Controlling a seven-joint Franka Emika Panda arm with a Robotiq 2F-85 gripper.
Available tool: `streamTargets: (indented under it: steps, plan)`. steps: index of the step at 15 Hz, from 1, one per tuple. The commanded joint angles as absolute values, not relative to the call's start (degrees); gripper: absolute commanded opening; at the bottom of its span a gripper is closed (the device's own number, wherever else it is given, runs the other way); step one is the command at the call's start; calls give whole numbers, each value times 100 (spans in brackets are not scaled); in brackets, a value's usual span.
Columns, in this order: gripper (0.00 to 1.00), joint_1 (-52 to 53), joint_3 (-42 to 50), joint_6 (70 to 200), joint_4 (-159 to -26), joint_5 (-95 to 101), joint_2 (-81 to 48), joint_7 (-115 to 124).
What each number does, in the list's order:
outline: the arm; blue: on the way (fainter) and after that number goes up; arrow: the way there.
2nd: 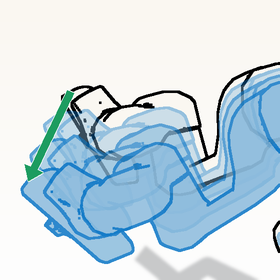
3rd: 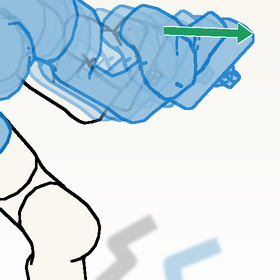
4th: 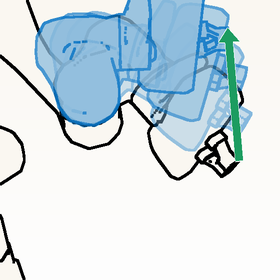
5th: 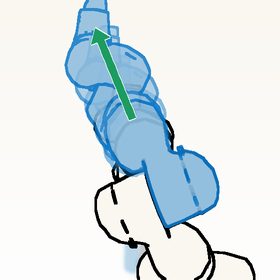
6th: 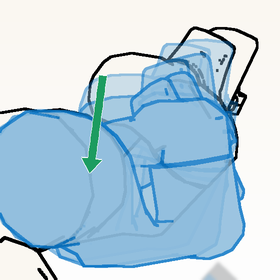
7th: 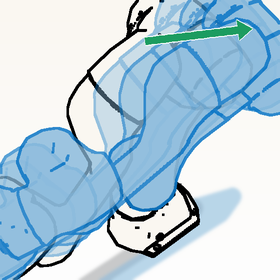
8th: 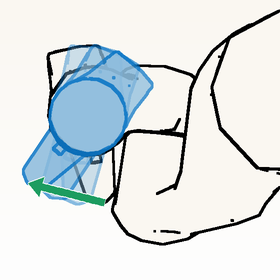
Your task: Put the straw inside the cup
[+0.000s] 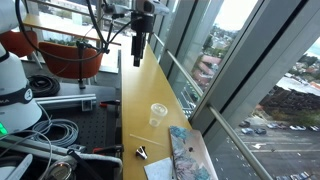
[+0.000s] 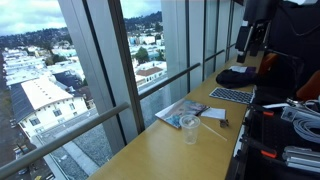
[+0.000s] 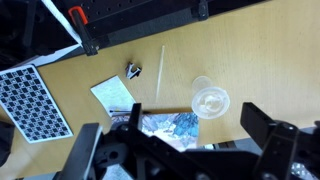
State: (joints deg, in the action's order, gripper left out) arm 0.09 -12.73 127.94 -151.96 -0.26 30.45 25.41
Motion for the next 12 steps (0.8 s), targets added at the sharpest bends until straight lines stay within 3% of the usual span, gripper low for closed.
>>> streamTargets:
  steps: [1, 12]
  plan:
    - [100, -265, -711, 13973, -15397, 6, 2649, 2100]
    - [100, -404, 119, 16441, -15149, -498, -36, 1469]
